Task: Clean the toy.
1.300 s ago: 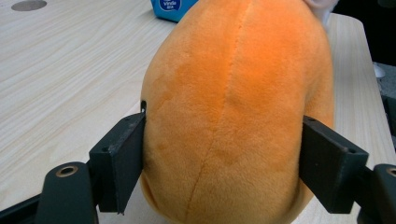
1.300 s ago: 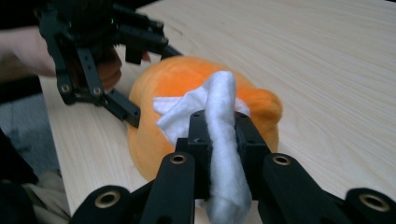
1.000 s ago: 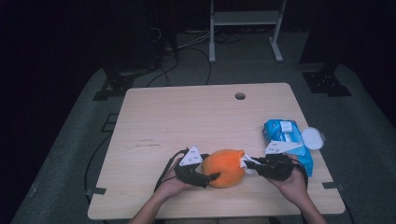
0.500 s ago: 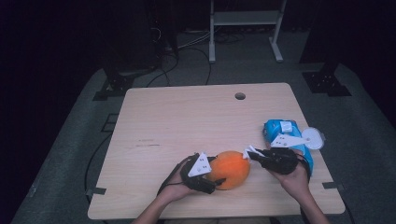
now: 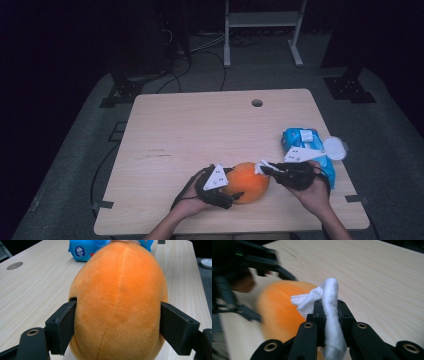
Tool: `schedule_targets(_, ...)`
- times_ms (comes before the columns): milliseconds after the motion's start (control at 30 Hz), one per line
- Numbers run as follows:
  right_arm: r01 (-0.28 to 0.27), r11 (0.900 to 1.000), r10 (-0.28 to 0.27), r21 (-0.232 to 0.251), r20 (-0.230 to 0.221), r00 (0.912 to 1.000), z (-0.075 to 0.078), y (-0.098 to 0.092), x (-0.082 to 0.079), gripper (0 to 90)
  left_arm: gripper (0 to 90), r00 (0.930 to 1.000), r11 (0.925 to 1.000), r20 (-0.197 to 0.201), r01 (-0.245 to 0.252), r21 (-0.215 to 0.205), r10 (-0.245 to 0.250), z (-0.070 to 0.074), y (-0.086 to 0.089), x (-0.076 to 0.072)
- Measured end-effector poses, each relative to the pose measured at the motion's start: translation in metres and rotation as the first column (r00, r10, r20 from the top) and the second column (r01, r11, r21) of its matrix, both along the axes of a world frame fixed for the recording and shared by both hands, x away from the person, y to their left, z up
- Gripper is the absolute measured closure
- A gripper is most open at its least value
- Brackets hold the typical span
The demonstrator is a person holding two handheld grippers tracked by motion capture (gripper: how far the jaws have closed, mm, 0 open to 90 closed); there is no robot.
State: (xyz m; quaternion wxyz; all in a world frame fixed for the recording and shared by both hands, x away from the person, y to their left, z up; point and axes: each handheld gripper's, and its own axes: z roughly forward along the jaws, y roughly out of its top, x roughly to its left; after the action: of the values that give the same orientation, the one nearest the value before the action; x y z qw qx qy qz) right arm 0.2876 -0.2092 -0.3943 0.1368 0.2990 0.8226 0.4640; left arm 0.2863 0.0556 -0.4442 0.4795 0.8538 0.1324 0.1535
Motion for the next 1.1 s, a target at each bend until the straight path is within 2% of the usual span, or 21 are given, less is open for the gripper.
schedule_targets(33,-0.039,0.999,0.039,-0.006,0.009,0.9992,0.001,0.011,-0.004,79.7,19.6,1.0,1.0,0.003,-0.004,0.004,0.004,0.0,0.0,0.0)
schedule_targets(133,-0.045,0.999,0.045,-0.02,0.016,0.9989,0.002,0.013,-0.004,79.7,20.4,1.0,1.0,-0.001,-0.007,-0.002,0.007,0.001,0.002,0.0)
schedule_targets(200,-0.026,1.0,0.026,-0.01,0.0,0.9997,0.001,0.007,0.0,79.6,21.7,0.9999,0.9997,-0.013,-0.005,-0.026,0.005,0.003,0.002,-0.001)
schedule_targets(300,0.03,0.999,-0.029,-0.041,0.011,0.9995,-0.003,-0.004,0.003,79.6,23.1,0.9997,0.9972,-0.023,0.0,-0.075,-0.002,0.006,0.0,-0.003)
schedule_targets(400,0.05,0.997,-0.049,-0.051,0.021,0.9986,-0.002,-0.008,0.001,79.7,25.2,1.0,0.9975,-0.004,-0.009,-0.07,0.009,0.007,-0.005,-0.005)
schedule_targets(467,0.032,0.999,-0.031,-0.041,0.031,0.999,0.001,-0.004,-0.003,79.7,26.0,0.9997,0.9973,-0.004,-0.023,-0.07,0.022,0.008,-0.006,-0.006)
schedule_targets(533,-0.009,1.0,0.009,-0.007,0.039,0.9992,0.005,0.002,-0.007,79.6,26.1,0.9995,0.9967,-0.007,-0.03,-0.075,0.03,0.008,-0.007,-0.007)
schedule_targets(567,-0.026,1.0,0.027,-0.013,0.049,0.9984,0.006,0.005,-0.009,79.6,26.0,0.9995,0.9964,-0.009,-0.031,-0.079,0.03,0.008,-0.006,-0.006)
schedule_targets(633,-0.025,0.999,0.027,-0.032,0.056,0.998,0.006,0.008,-0.009,79.5,23.6,0.9995,0.9952,-0.015,-0.027,-0.094,0.026,0.007,-0.004,-0.004)
schedule_targets(700,-0.019,0.999,0.02,-0.028,0.042,0.9989,0.003,0.004,-0.006,79.4,17.3,0.9992,0.9933,-0.04,-0.014,-0.115,0.01,0.005,-0.003,0.0)
schedule_targets(733,-0.004,1.0,0.005,-0.029,0.026,0.9996,-0.002,-0.002,-0.002,79.4,10.3,0.998,0.992,-0.062,-0.02,-0.124,0.012,0.003,-0.003,0.004)
schedule_targets(767,-0.004,1.0,0.005,-0.029,0.026,0.9996,-0.002,-0.002,-0.002,79.4,8.1,0.998,0.992,-0.062,-0.02,-0.124,0.012,0.003,-0.003,0.004)
schedule_targets(833,0.016,1.0,-0.016,-0.024,0.019,0.9997,-0.002,-0.008,0.0,79.4,8.5,0.9949,0.9913,-0.097,-0.04,-0.126,0.028,0.001,-0.003,0.007)
schedule_targets(867,0.023,1.0,-0.023,-0.018,0.017,0.9996,-0.001,-0.009,0.0,79.4,13.6,0.9942,0.9908,-0.104,-0.04,-0.129,0.026,0.001,-0.003,0.008)
schedule_targets(900,0.027,1.0,-0.027,-0.015,0.022,0.9994,0.001,-0.008,-0.001,79.4,16.3,0.9955,0.9927,-0.091,-0.039,-0.114,0.029,0.002,-0.004,0.007)
schedule_targets(933,0.018,1.0,-0.018,-0.017,0.034,0.9993,0.003,-0.001,-0.004,79.3,22.6,0.9969,0.9941,-0.074,-0.034,-0.103,0.026,0.004,-0.004,0.005)
schedule_targets(967,0.003,1.0,-0.003,-0.009,0.036,0.9993,0.005,0.003,-0.006,79.3,24.4,0.9977,0.995,-0.062,-0.033,-0.094,0.027,0.005,-0.005,0.003)
schedule_targets(1000,-0.013,1.0,0.013,-0.004,0.038,0.9992,0.006,0.008,-0.009,79.3,26.2,0.9993,0.9963,-0.029,-0.025,-0.082,0.023,0.006,-0.007,-0.001)
schedule_targets(1033,-0.03,1.0,0.03,0.003,0.044,0.9986,0.008,0.012,-0.01,79.3,27.9,0.9993,0.9963,-0.029,-0.025,-0.082,0.023,0.006,-0.007,-0.001)
schedule_targets(1067,-0.046,0.999,0.045,0.009,0.048,0.9978,0.01,0.015,-0.012,79.3,29.2,0.9998,0.9975,0.007,-0.016,-0.068,0.016,0.009,-0.008,-0.005)
schedule_targets(1100,-0.052,0.999,0.051,0.005,0.052,0.9973,0.012,0.017,-0.013,79.3,30.0,0.9998,0.9975,0.007,-0.016,-0.068,0.016,0.009,-0.008,-0.005)
